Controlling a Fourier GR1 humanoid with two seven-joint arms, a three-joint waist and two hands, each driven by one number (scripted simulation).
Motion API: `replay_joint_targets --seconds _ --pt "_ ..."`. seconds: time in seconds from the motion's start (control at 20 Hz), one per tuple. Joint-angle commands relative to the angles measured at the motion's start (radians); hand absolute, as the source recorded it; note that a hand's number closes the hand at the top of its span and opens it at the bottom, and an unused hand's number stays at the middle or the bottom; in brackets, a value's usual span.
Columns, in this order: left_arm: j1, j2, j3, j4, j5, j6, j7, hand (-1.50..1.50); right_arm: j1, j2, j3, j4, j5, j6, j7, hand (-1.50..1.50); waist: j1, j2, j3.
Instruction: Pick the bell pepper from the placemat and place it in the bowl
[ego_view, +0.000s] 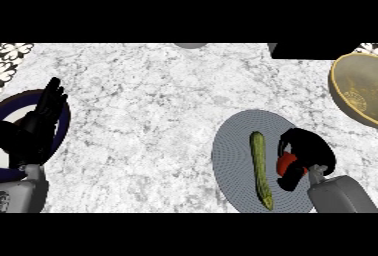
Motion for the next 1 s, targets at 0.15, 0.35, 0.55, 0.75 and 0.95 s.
replay_joint_targets --seconds 0.15,0.35,0.55,0.75,0.95 --pt "-0.028 0.004 -0.025 -0.009 0.014 -0.046 -0.009 0.0 -0.354 0.099 -0.27 0.318 -0.006 -0.138 0.252 1.5 0.088 0.036 0.013" --pt "-0.059 -0.006 -0.023 0.016 -0.003 -0.02 0.018 0.0 -0.516 0.04 -0.292 0.54 0.093 -0.25 0.232 1.5 0.068 0.033 0.013" --pt "-0.045 -0.013 -0.018 0.045 -0.018 -0.008 -0.012 0.0 -0.684 0.073 -0.258 0.685 0.191 -0.341 0.285 1.5 0.054 0.025 0.012" --pt "-0.059 -0.013 -0.015 0.02 -0.02 0.004 0.024 0.0 -0.791 0.02 -0.221 0.683 0.292 -0.369 0.356 1.5 0.035 0.016 0.011" --pt "-0.023 -0.004 -0.019 -0.027 -0.009 -0.015 0.045 0.0 -0.861 -0.055 -0.211 0.632 0.393 -0.454 0.413 1.5 0.029 0.006 0.011"
